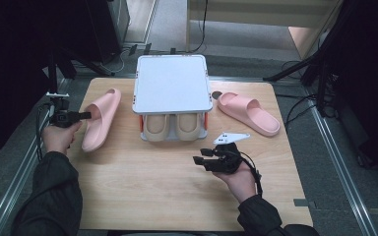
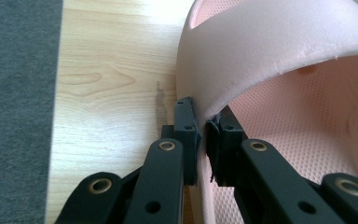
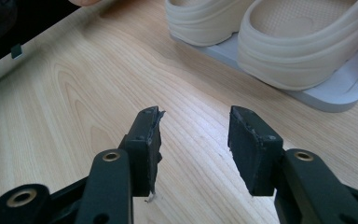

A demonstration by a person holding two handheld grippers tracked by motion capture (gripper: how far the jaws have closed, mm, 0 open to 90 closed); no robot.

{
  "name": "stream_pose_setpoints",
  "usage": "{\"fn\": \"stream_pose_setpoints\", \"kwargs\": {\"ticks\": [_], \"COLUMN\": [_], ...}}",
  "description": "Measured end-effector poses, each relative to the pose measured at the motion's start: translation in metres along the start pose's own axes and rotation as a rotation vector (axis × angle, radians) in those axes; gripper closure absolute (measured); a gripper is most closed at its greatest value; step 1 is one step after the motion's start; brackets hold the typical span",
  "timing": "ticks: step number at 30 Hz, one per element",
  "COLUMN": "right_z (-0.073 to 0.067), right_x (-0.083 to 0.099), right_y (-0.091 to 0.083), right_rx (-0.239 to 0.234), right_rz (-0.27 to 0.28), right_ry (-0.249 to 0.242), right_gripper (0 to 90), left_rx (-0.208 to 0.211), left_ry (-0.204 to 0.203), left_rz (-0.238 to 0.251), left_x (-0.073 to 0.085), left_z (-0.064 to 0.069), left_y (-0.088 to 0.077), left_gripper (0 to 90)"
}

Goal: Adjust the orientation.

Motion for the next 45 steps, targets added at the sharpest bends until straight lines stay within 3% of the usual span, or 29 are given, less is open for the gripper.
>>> {"fn": "stream_pose_setpoints", "kwargs": {"ticks": [4,9,16,22,26,32,34,37,40,45], "right_z": [0.0,0.002,0.001,0.0,-0.002,-0.001,-0.001,-0.001,0.0,0.0], "right_x": [-0.001,-0.004,-0.007,-0.007,-0.008,-0.009,-0.009,-0.009,-0.01,-0.01], "right_y": [0.001,0.0,0.002,0.003,0.002,0.002,0.002,0.002,0.001,-0.001], "right_rx": [-0.008,-0.006,-0.015,-0.012,-0.02,-0.021,-0.024,-0.028,-0.026,-0.027], "right_rz": [-0.002,0.006,0.009,0.009,0.015,0.019,0.019,0.021,0.023,0.026], "right_ry": [0.0,0.004,-0.005,-0.011,-0.015,-0.014,-0.011,-0.009,-0.009,-0.005], "right_gripper": [54.5,54.5,54.5,54.7,54.7,54.7,54.7,54.7,54.7,54.7], "left_rx": [0.005,0.055,0.024,-0.014,-0.025,-0.028,-0.023,-0.021,0.015,0.038], "left_ry": [0.007,-0.012,0.004,0.028,0.076,0.127,0.125,0.154,0.158,0.179], "left_rz": [-0.008,-0.017,-0.033,-0.025,0.003,0.001,0.001,-0.009,-0.018,-0.022], "left_x": [-0.004,-0.012,-0.039,-0.068,-0.089,-0.111,-0.115,-0.12,-0.125,-0.128], "left_z": [0.008,0.026,0.048,0.067,0.089,0.119,0.13,0.147,0.166,0.192], "left_y": [0.004,0.007,0.001,-0.014,-0.028,-0.038,-0.037,-0.033,-0.025,-0.012], "left_gripper": [83.7,83.6,83.1,82.7,82.7,82.4,82.4,82.1,82.2,82.0]}}
Point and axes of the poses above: each handheld gripper's, and its own axes: y roughly forward along the jaws, x roughly out of its underside, z roughly to its right, the point moved 7 cm from there along y, roughly forward along the jaws, and after that the axes turned 5 degrees about -y, right-handed, at the moved point
